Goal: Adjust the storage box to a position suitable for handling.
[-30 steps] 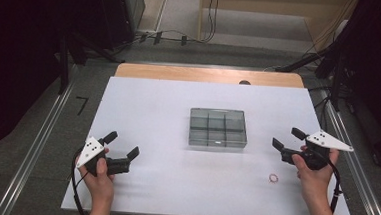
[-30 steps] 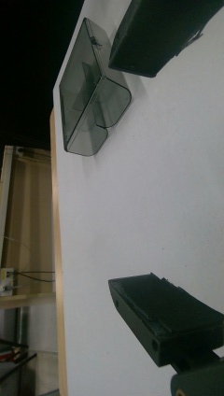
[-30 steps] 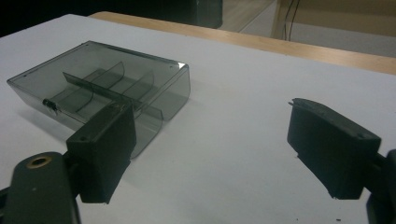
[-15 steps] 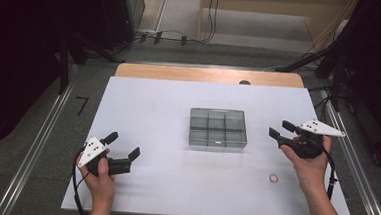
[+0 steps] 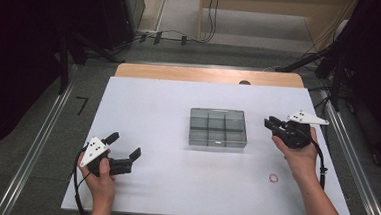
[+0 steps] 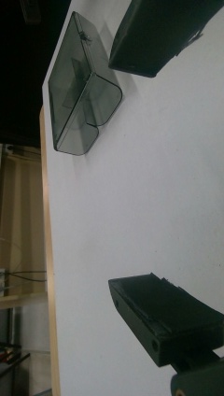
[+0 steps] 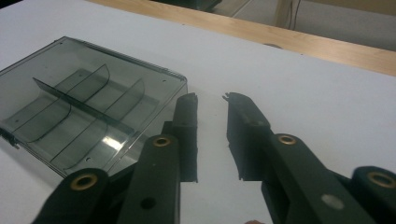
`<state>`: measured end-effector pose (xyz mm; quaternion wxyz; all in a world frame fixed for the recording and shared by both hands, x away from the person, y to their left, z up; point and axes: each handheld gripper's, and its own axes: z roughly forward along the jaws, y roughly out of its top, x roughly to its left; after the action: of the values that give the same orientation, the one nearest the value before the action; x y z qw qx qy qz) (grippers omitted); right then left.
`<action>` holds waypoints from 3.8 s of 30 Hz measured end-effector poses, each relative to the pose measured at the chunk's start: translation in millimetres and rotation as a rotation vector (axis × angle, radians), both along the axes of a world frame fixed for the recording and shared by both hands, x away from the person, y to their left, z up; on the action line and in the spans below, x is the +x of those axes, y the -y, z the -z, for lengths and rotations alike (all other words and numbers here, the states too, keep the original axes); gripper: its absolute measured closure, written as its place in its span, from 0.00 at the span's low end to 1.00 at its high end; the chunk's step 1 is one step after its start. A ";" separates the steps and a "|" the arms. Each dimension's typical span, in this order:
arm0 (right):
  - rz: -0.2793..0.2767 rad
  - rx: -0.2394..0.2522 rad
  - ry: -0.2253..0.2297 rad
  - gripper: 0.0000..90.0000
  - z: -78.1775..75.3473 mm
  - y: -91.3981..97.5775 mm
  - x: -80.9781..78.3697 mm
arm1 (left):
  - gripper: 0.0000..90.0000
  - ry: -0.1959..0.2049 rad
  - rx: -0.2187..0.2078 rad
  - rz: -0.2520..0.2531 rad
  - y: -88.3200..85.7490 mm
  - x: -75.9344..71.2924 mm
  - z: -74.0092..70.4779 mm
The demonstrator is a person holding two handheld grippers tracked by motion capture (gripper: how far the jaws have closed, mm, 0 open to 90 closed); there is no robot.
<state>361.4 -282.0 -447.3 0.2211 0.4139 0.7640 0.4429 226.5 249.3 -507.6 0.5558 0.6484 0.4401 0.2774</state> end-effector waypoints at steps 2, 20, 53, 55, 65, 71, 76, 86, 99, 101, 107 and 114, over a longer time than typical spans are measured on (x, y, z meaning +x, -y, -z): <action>-0.006 0.002 -0.006 0.85 1.1 -1.0 1.7 | 0.00 -0.001 0.001 0.000 0.1 0.2 0.0; -0.089 0.007 -0.133 0.98 24.5 -20.3 33.2 | 0.00 -0.043 0.086 -0.004 17.7 5.9 -11.8; -0.089 0.000 -0.228 0.98 40.1 -41.0 50.7 | 0.06 -0.137 0.101 0.054 94.4 85.0 -18.7; -0.092 0.000 -0.233 0.98 40.6 -41.7 50.0 | 0.08 -0.152 0.089 0.052 99.3 89.7 -17.1; -0.093 0.011 -0.257 0.98 37.2 -41.6 48.5 | 0.58 -0.316 0.043 -0.016 113.4 117.6 -13.1; -0.087 0.008 -0.270 0.98 39.2 -42.7 48.6 | 0.83 -0.376 0.034 0.023 120.2 125.7 -9.4; -0.087 0.017 -0.274 0.98 39.6 -44.3 46.2 | 0.90 -0.428 0.065 0.073 130.4 130.1 -1.8; -0.104 0.004 -0.289 0.98 44.8 -57.9 41.8 | 0.99 -0.463 0.102 0.048 133.5 131.9 1.0; -0.054 -0.026 -0.328 0.99 48.4 -66.7 36.6 | 1.00 -0.462 0.123 0.046 133.3 130.2 1.1; -0.059 -0.019 -0.330 0.99 48.8 -66.3 34.8 | 1.00 -0.459 0.120 0.037 133.2 129.8 1.4; -0.067 -0.019 -0.331 0.99 49.4 -65.9 26.3 | 1.00 -0.460 0.111 0.035 132.3 127.2 1.6; -0.070 -0.014 -0.333 0.99 50.0 -65.3 16.9 | 1.00 -0.462 0.117 0.042 132.2 121.8 1.0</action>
<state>378.2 -216.7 -497.3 0.0787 0.4531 0.8070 0.3705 348.3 117.1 -508.6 0.4074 0.7350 0.5250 0.1349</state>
